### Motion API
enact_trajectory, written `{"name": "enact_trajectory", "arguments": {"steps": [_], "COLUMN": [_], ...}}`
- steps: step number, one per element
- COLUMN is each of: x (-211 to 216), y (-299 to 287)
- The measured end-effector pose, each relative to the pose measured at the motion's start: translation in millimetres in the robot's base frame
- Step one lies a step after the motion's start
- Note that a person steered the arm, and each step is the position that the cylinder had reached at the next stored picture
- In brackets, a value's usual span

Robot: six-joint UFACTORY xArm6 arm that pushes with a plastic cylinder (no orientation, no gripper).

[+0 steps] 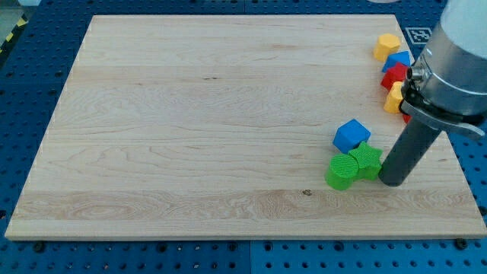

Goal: Move the green circle to the left of the green star

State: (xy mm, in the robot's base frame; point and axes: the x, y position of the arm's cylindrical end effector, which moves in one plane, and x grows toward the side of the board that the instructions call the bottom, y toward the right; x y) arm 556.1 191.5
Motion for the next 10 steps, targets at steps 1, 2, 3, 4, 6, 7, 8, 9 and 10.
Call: {"name": "enact_trajectory", "arguments": {"steps": [1, 2, 3, 4, 6, 7, 8, 9, 10], "x": [0.9, 6.8, 14.0, 42.1, 32.2, 20.5, 18.4, 20.8, 9.9], "y": [-6.0, -24.4, -25.6, -25.9, -50.1, -50.1, -52.9, -66.9, -81.5]}}
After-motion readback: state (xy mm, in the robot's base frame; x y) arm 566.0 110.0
